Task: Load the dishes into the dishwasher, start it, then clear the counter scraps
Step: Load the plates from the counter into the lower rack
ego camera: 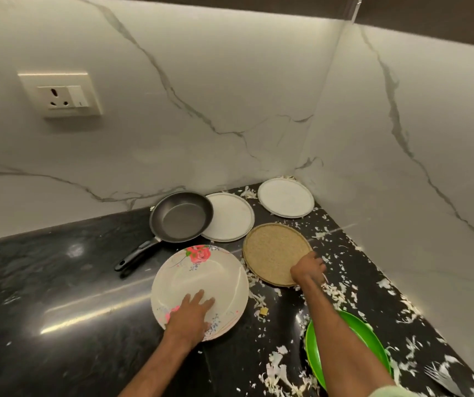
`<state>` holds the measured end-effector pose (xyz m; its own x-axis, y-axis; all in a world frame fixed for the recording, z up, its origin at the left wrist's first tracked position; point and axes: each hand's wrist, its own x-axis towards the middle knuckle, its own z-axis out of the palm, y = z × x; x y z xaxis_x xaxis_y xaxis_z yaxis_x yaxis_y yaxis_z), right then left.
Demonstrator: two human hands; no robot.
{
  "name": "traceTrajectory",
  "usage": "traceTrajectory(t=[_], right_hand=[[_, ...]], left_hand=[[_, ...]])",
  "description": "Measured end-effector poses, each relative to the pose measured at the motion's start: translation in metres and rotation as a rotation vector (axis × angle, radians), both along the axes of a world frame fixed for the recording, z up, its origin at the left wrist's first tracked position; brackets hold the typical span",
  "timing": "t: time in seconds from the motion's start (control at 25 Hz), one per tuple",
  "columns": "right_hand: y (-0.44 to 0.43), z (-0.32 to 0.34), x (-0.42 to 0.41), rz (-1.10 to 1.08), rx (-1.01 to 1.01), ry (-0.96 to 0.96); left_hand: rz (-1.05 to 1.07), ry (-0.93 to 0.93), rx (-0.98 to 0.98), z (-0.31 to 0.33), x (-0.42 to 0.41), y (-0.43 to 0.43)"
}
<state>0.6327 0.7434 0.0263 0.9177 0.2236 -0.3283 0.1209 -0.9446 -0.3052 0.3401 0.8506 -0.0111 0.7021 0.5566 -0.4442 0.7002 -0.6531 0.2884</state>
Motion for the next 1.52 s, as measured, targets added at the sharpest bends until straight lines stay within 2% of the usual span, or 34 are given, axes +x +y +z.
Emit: traceTrajectory(t=[0.12, 0.2, 0.32, 0.4, 0.52, 0.64, 0.76, 1.04, 1.2, 1.28, 1.4, 1.52], right_hand=[[0.002, -0.008, 0.008, -0.101, 0.034, 0.002], [-0.004, -0.01, 0.016, -0.249, 0.19, 0.126], [-0.012, -0.006, 0.022, -0.215, 0.543, 0.242], [-0.013, 0.008, 0.015, -0.184, 0.774, 0.119], [-0.02, 0.023, -0.011, -0.066, 0.934, -0.166], [-0.035, 0.02, -0.05, 0.14, 0.955, -0.385], [-0.052, 0.02, -0.093, 0.191, 0.867, -0.595], [-0.081, 0.024, -0.168, 0.139, 0.794, -0.727], [-0.083, 0.035, -0.213, -0.096, 0.8, -0.766], [-0.095, 0.044, -0.246, -0.28, 0.922, -0.764], [-0.127, 0.05, -0.305, -0.59, 1.141, -0.749], [-0.174, 0.038, -0.366, -0.893, 1.368, -0.673]], left_hand=[[0.025, -0.007, 0.014, 0.0, 0.001, -0.001], [0.027, -0.001, 0.02, -0.001, 0.002, 0.0], [0.025, 0.0, 0.041, -0.001, 0.006, 0.001], [0.013, 0.007, 0.051, 0.0, 0.009, 0.001], [-0.007, 0.023, 0.055, 0.002, 0.009, 0.002], [-0.046, 0.03, 0.073, 0.005, 0.006, 0.006], [-0.074, 0.001, 0.116, 0.006, 0.002, 0.007], [-0.263, 0.038, 0.191, 0.002, -0.019, 0.016], [-0.35, -0.113, 0.192, 0.008, -0.043, 0.026], [-0.333, -0.288, 0.08, 0.016, -0.048, 0.024], [-0.27, -0.465, -0.387, 0.044, -0.041, -0.006], [-0.379, -0.537, -0.787, 0.065, -0.044, -0.068]])
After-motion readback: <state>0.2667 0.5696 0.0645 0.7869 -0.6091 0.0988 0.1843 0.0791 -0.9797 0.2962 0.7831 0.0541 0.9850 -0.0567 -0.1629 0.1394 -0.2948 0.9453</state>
